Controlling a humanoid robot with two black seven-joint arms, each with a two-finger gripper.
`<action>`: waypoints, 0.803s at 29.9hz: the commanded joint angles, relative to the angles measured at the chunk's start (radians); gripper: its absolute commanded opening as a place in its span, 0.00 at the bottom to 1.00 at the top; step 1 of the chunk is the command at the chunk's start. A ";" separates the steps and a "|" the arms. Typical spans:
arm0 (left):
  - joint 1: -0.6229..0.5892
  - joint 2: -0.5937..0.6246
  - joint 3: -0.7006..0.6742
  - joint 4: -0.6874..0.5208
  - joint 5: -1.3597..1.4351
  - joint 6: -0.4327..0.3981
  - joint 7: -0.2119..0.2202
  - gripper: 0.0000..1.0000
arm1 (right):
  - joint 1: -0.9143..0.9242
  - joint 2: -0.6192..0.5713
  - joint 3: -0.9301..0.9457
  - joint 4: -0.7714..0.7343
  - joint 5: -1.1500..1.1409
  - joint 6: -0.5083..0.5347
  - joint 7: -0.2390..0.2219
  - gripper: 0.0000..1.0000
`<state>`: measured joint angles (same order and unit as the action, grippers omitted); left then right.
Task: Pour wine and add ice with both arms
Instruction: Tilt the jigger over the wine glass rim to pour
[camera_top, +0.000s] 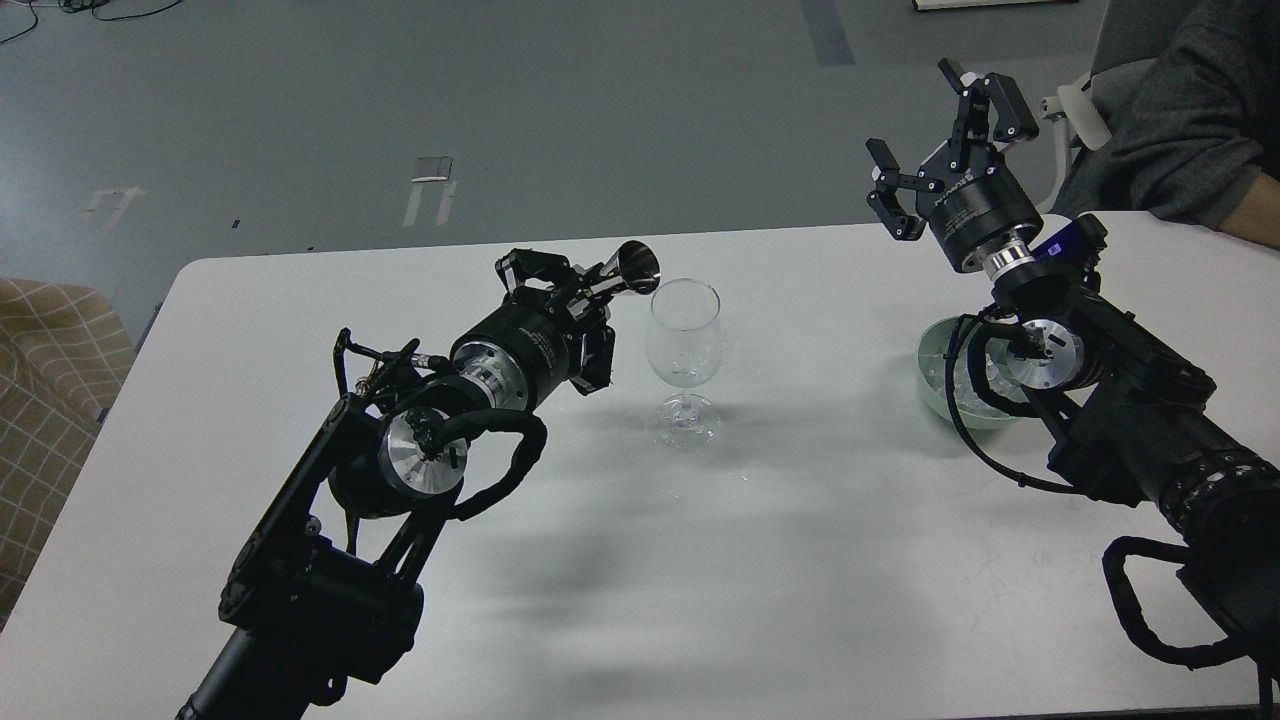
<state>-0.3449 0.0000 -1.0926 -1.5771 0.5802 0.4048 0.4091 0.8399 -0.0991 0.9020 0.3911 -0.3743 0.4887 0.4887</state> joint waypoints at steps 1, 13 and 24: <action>0.001 0.000 0.008 0.000 0.044 0.000 0.001 0.00 | -0.002 0.001 0.000 0.000 0.000 0.000 0.000 1.00; 0.000 0.000 0.030 0.000 0.076 0.000 0.002 0.00 | -0.002 0.004 0.000 0.000 0.000 0.000 0.000 1.00; 0.000 0.000 0.042 0.000 0.128 0.000 0.007 0.00 | -0.004 0.004 0.000 0.000 0.000 0.000 0.000 1.00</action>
<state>-0.3449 0.0000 -1.0521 -1.5769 0.6948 0.4048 0.4151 0.8361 -0.0951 0.9020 0.3911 -0.3743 0.4887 0.4887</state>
